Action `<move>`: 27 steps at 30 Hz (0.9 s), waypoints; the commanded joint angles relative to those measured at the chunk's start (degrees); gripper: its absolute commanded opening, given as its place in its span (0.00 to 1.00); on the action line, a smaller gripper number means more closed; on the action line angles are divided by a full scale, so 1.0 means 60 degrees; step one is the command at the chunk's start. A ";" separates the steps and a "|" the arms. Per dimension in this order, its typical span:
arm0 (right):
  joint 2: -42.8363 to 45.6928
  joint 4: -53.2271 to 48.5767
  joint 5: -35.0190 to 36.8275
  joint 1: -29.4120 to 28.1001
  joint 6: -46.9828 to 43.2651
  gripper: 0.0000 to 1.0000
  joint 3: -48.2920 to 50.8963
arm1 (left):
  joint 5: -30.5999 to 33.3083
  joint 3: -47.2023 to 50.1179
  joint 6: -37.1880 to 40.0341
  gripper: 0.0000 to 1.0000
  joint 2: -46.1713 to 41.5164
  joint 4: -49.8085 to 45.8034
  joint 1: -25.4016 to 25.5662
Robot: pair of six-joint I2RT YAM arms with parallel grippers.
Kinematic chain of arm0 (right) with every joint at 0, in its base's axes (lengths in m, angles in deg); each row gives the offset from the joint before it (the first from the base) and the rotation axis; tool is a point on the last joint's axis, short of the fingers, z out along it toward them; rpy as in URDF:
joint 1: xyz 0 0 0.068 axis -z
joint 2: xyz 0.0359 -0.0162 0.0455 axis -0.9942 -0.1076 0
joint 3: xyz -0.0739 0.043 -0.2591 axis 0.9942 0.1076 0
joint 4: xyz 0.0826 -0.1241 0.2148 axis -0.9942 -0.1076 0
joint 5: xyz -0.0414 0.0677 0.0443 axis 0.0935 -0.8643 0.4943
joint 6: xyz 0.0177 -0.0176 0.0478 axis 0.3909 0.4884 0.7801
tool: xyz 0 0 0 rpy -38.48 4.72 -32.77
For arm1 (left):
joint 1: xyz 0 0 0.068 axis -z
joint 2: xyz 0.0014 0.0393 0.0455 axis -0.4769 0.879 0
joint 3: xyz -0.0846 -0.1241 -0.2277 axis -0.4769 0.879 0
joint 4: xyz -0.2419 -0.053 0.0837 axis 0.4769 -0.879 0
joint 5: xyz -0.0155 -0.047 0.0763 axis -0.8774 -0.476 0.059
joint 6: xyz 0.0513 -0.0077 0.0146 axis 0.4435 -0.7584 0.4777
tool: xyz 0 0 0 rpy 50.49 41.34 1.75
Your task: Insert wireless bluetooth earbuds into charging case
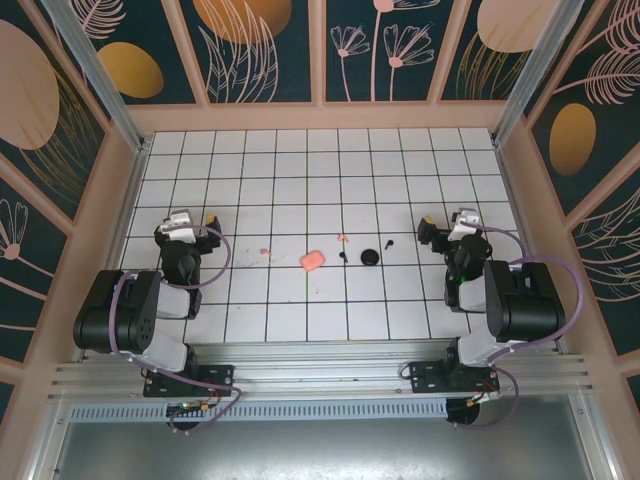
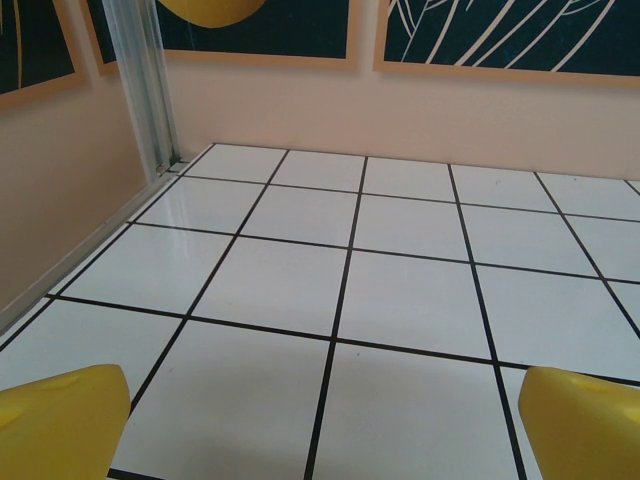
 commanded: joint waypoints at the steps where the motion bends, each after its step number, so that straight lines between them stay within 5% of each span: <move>1: 0.0017 0.0279 0.0207 -0.0047 -0.0032 0.99 -0.0167 | -0.0158 -0.0170 0.0157 0.99 -0.0112 0.0090 -0.0039; 13: 0.0013 0.0279 0.0206 -0.0031 -0.0034 0.99 -0.0174 | -0.0161 -0.0161 0.0152 0.99 -0.0119 0.0118 -0.0040; 16: 0.0340 -0.0296 0.0174 -0.0123 -0.0141 0.99 -0.0377 | -0.0165 -0.0159 0.0155 0.93 -0.0125 0.0117 -0.0034; 22: 0.1874 -0.3684 0.0352 -0.0235 0.0228 0.99 -0.1486 | -0.0354 -0.0441 0.0277 0.80 -0.0689 -0.0787 -0.0040; 27: 0.3017 -0.7591 0.0820 -0.0760 0.1112 0.99 -0.3224 | -0.0930 -0.1991 0.0113 0.72 -0.1661 -0.4421 -0.0026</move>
